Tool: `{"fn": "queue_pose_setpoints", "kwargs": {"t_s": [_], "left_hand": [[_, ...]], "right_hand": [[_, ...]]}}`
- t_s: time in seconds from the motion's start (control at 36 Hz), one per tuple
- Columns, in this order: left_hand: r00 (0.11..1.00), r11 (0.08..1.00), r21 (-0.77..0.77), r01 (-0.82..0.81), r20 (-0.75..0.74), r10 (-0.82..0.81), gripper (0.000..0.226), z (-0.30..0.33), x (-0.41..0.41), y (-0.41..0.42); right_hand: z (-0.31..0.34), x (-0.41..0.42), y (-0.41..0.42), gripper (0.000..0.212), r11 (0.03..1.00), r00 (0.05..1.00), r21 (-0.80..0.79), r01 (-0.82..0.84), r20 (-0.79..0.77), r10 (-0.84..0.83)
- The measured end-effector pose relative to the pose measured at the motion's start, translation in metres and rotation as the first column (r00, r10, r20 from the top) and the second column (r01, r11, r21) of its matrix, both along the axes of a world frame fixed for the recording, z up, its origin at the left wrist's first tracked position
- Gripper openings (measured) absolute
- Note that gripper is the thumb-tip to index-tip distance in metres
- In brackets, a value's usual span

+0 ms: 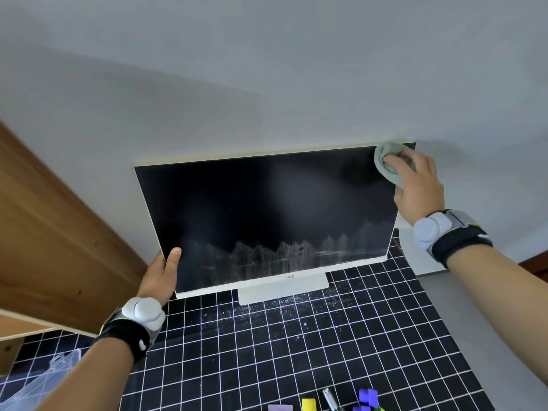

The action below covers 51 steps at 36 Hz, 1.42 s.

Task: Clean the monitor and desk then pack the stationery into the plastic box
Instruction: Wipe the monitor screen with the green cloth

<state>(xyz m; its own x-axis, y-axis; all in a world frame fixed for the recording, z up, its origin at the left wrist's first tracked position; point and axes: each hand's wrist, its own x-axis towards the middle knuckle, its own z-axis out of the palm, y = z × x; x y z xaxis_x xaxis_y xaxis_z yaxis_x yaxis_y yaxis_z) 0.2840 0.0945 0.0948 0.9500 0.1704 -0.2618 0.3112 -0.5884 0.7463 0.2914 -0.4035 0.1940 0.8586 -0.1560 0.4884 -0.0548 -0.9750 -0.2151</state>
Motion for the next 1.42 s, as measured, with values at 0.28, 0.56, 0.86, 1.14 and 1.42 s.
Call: {"fn": "queue_pose_setpoints", "kwargs": {"t_s": [0.28, 0.56, 0.86, 1.14, 1.42], "left_hand": [[1.0, 1.0, 0.006, -0.018, -0.001, 0.018, 0.051, 0.001, -0.001, -0.004], [1.0, 1.0, -0.002, -0.013, 0.013, 0.013, 0.054, 0.0, 0.0, -0.002], [1.0, 0.998, -0.062, 0.0, 0.007, 0.0, 0.052, -0.002, 0.0, -0.001], [0.999, 0.992, -0.123, -0.006, 0.036, 0.01, 0.05, 0.002, -0.004, -0.001], [0.993, 0.95, -0.289, -0.119, -0.051, 0.108, 0.119, -0.03, -0.008, 0.011]], "right_hand": [[-0.054, -0.027, 0.01, 0.068, 0.983, 0.993, 0.151, 0.105, -0.067, -0.095], [-0.106, -0.058, 0.009, 0.071, 0.981, 0.971, 0.162, 0.102, -0.229, -0.063], [-0.08, -0.079, 0.031, 0.065, 0.965, 0.997, 0.261, 0.01, -0.076, 0.01], [-0.04, -0.094, 0.131, 0.055, 0.895, 0.988, 0.424, -0.136, -0.003, 0.152], [-0.033, -0.087, 0.21, 0.066, 0.824, 0.967, 0.513, -0.241, 0.057, 0.248]]}}
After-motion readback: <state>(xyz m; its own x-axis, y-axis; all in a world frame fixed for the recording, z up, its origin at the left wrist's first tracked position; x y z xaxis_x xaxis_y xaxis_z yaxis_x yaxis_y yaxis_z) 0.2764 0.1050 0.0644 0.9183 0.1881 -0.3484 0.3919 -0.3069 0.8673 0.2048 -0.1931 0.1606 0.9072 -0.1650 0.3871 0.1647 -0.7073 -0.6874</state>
